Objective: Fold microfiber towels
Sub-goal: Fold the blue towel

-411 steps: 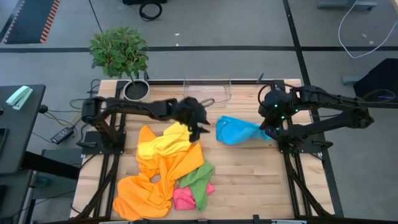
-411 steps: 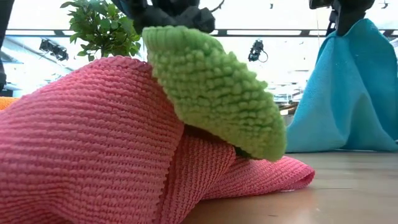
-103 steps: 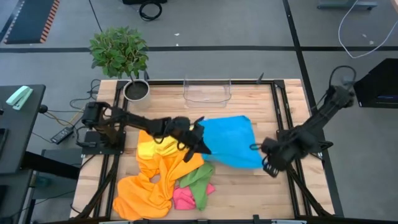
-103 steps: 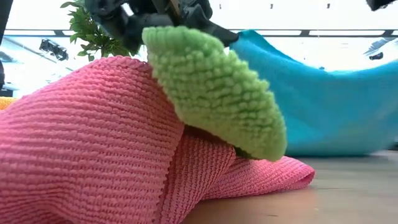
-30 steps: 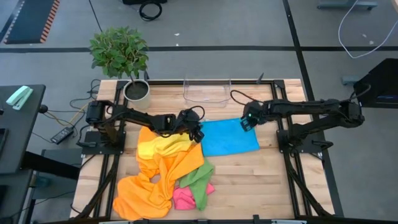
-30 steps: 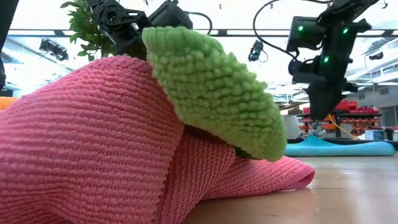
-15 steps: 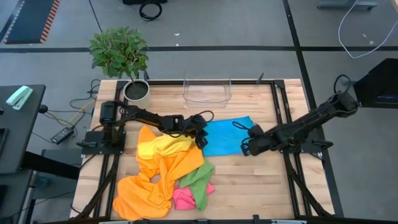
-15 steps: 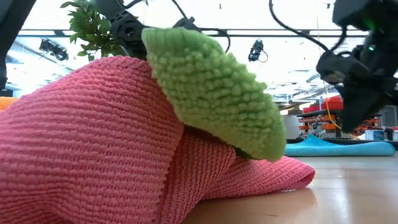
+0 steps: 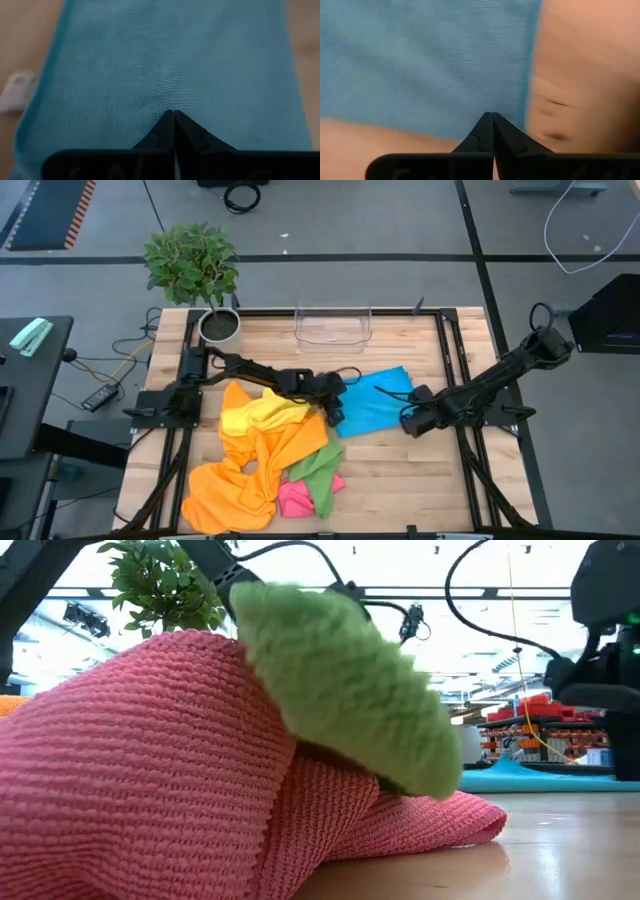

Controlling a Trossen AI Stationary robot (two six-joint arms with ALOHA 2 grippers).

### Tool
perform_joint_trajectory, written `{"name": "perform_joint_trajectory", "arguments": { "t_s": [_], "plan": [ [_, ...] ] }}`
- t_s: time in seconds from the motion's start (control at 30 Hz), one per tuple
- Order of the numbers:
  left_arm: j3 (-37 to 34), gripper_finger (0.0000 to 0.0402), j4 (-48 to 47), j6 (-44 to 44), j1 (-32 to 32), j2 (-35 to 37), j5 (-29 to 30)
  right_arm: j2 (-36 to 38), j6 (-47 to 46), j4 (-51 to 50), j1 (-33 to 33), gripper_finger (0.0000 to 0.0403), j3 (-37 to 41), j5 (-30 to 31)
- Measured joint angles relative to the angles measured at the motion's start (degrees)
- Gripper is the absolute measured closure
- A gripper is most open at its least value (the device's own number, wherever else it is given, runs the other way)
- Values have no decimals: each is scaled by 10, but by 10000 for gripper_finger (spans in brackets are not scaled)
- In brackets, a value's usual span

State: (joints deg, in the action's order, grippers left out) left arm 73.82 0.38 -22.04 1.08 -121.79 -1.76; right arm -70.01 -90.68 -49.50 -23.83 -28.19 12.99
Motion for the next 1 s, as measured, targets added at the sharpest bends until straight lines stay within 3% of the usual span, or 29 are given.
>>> {"name": "perform_joint_trajectory", "arguments": {
  "t_s": [0.17, 0.3, 0.47, 0.6, 0.83, 1.0],
  "plan": [
    [48, 391, -3, 41, -21, -2, -52, 25, 35, -111, 26, 400, -62, 43],
    [96, 381, -24, 86, -19, 25, -82, 35, 69, -110, 39, 400, -124, 85],
    [139, 395, -167, 195, 3, 73, -79, 5, 88, 86, 9, 401, -131, 115],
    [113, 393, -232, 240, 25, 88, -83, -76, 97, 228, 0, 401, -124, 125],
    [5, 395, -142, 257, 58, 88, -112, -217, 96, 410, -8, 401, -124, 108],
    [-23, 396, -101, 260, 68, 80, -114, -265, 78, 454, -9, 401, -125, 92]
  ]
}}
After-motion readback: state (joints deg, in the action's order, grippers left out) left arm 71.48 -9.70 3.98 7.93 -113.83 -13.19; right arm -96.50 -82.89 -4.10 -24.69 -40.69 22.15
